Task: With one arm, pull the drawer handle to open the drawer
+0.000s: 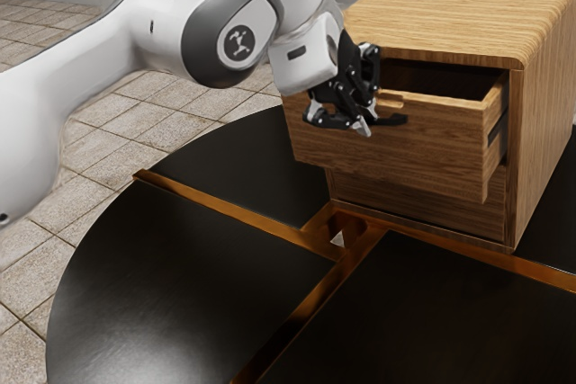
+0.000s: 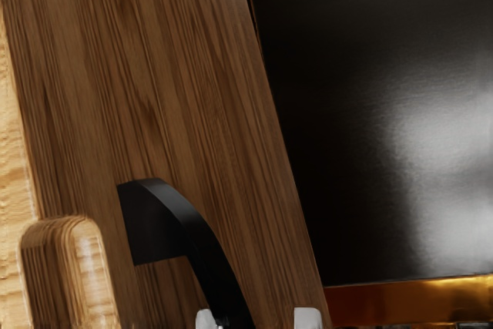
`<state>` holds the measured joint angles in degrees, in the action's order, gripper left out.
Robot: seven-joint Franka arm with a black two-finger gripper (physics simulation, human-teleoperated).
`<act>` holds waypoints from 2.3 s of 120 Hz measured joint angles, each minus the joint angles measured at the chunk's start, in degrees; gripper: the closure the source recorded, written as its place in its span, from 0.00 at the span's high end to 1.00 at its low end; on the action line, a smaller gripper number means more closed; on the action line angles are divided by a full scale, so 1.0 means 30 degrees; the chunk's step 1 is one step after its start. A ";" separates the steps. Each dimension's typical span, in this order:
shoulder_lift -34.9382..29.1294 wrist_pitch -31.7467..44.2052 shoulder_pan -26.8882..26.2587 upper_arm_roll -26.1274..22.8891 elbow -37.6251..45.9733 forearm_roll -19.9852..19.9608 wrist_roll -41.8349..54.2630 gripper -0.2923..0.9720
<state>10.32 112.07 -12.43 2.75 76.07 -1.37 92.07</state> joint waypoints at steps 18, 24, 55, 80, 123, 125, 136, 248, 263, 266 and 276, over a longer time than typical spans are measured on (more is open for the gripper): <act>-0.1458 0.0438 -0.0060 -0.0054 0.2104 0.0034 -0.0145 0.15; -0.2125 0.0597 -0.0155 -0.0034 0.2871 0.0055 -0.0206 0.15; -0.5046 0.1686 -0.0765 0.0394 0.6241 0.0302 -0.0659 0.14; -0.6168 0.2342 -0.0459 0.0332 0.7915 0.0365 -0.1032 0.14; -0.6689 0.2750 -0.0996 0.0150 0.8675 0.0391 -0.1507 0.15; -0.6770 0.2762 -0.1028 0.0155 0.8779 0.0393 -0.1530 0.15; -0.7352 0.2807 -0.1162 0.0163 0.9390 0.0458 -0.1659 0.15; -1.0804 0.2538 -0.1757 0.0054 1.2788 0.1232 -0.2875 0.29; -1.1019 0.2411 -0.1769 -0.0046 1.2574 0.1223 -0.2903 0.34; -1.1075 0.2389 -0.1771 -0.0090 1.2477 0.1223 -0.2908 0.35; -1.1237 0.2048 -0.1752 -0.0412 1.1712 0.1212 -0.2928 0.37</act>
<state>-23.39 118.22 -17.69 1.51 111.20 2.26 83.28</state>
